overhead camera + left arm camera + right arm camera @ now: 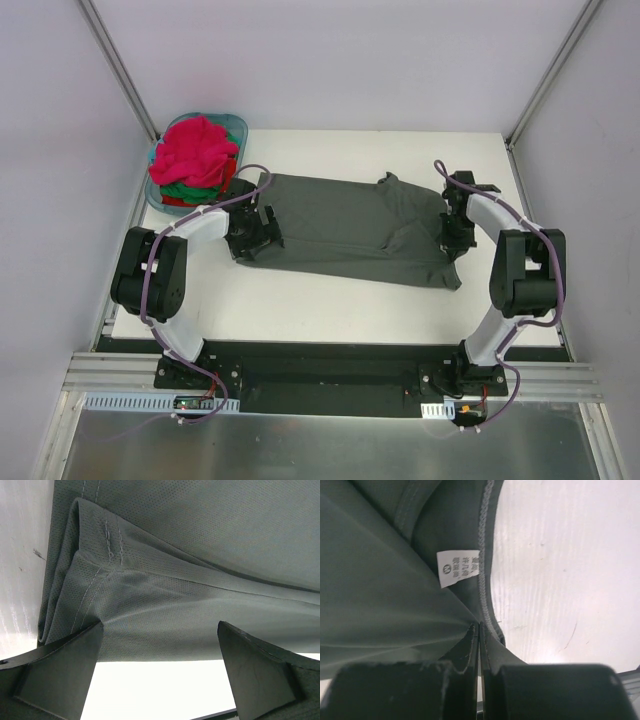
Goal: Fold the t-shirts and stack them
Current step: Fold the flattened tshirt in 1/3 of the way
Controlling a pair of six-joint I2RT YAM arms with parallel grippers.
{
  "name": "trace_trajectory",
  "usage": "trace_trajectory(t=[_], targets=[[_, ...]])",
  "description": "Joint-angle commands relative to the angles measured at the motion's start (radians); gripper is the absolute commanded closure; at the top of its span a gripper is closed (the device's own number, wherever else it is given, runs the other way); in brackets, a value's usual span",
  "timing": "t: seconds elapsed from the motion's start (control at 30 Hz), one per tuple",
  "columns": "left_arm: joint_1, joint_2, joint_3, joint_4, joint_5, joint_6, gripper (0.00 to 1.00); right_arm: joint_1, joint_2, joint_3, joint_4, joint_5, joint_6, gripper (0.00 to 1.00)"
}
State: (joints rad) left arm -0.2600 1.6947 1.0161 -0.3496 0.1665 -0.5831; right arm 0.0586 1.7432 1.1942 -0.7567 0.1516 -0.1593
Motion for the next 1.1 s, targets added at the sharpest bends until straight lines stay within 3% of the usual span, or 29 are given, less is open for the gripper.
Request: trace_trajectory(t=[0.0,0.17,0.23,0.37,0.4,0.47,0.53,0.7,0.87,1.07], targets=[[0.015,0.029,-0.03,-0.051,-0.032,0.029,0.01,0.003,0.027,0.036,0.011,0.1,-0.008,0.99],[0.015,0.026,-0.03,-0.051,-0.016,0.031,0.01,0.009,0.024,0.019,0.091,-0.019,-0.074,0.98],[0.015,0.026,-0.031,-0.051,-0.016,0.031,0.01,0.017,0.016,0.015,0.109,-0.069,-0.094,0.88],[0.015,0.01,-0.034,-0.051,-0.013,0.031,0.01,0.015,0.006,0.048,0.039,0.027,-0.051,0.59],[0.015,0.0,-0.039,-0.054,-0.015,0.026,0.01,0.015,-0.007,0.054,0.014,0.063,-0.031,0.46],[0.015,-0.019,-0.04,-0.052,-0.022,0.005,0.01,0.018,-0.055,0.07,-0.012,0.094,-0.005,0.3],[0.013,-0.046,-0.034,-0.051,-0.009,-0.012,0.01,0.023,-0.118,0.068,-0.023,0.091,0.023,0.04],[0.005,-0.118,-0.019,-0.052,-0.013,-0.049,0.01,0.046,-0.269,0.004,-0.006,-0.084,0.113,0.04],[-0.004,-0.126,0.016,-0.051,-0.004,-0.066,0.01,0.09,-0.341,-0.184,0.123,-0.351,0.236,0.04],[-0.004,-0.029,0.053,-0.045,-0.021,-0.058,0.01,0.054,-0.225,-0.235,0.109,-0.237,0.25,0.04]])
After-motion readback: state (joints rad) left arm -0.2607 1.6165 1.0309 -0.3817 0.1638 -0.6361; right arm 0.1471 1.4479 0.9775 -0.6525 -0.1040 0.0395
